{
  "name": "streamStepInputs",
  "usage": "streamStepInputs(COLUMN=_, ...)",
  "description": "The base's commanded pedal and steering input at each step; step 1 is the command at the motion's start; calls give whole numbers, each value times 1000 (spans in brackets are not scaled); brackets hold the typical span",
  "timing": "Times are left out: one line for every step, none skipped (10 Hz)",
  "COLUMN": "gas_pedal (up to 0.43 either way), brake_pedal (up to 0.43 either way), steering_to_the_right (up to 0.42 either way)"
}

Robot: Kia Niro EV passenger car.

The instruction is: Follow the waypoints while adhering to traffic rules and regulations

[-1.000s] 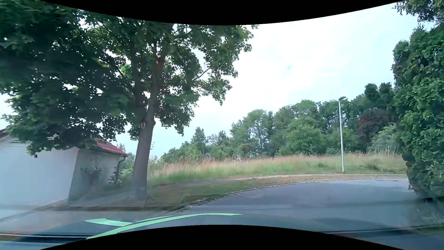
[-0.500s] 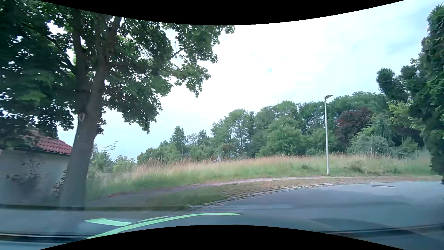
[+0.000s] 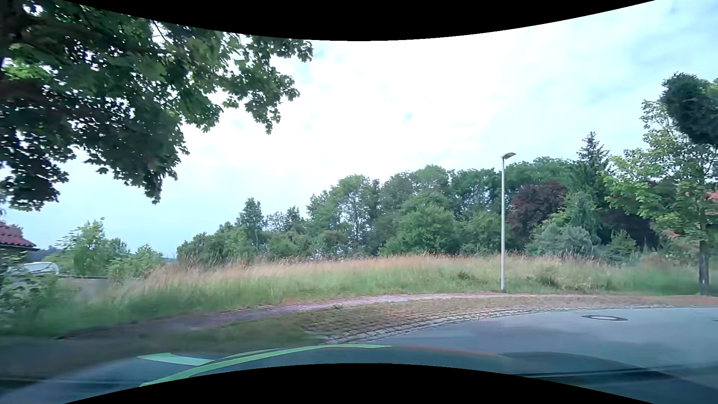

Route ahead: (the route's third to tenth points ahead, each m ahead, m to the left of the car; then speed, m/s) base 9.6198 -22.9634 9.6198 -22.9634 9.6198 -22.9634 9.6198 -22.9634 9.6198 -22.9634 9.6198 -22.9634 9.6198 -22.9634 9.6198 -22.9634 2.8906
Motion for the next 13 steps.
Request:
streamStepInputs(gas_pedal=209, brake_pedal=0, steering_to_the_right=335)
streamStepInputs(gas_pedal=209, brake_pedal=0, steering_to_the_right=338)
streamStepInputs(gas_pedal=209, brake_pedal=0, steering_to_the_right=346)
streamStepInputs(gas_pedal=209, brake_pedal=0, steering_to_the_right=356)
streamStepInputs(gas_pedal=209, brake_pedal=0, steering_to_the_right=369)
streamStepInputs(gas_pedal=209, brake_pedal=0, steering_to_the_right=377)
streamStepInputs(gas_pedal=220, brake_pedal=0, steering_to_the_right=382)
streamStepInputs(gas_pedal=220, brake_pedal=0, steering_to_the_right=388)
streamStepInputs(gas_pedal=228, brake_pedal=0, steering_to_the_right=398)
streamStepInputs(gas_pedal=228, brake_pedal=0, steering_to_the_right=411)
streamStepInputs(gas_pedal=228, brake_pedal=0, steering_to_the_right=420)
streamStepInputs(gas_pedal=228, brake_pedal=0, steering_to_the_right=430)
streamStepInputs(gas_pedal=228, brake_pedal=0, steering_to_the_right=439)
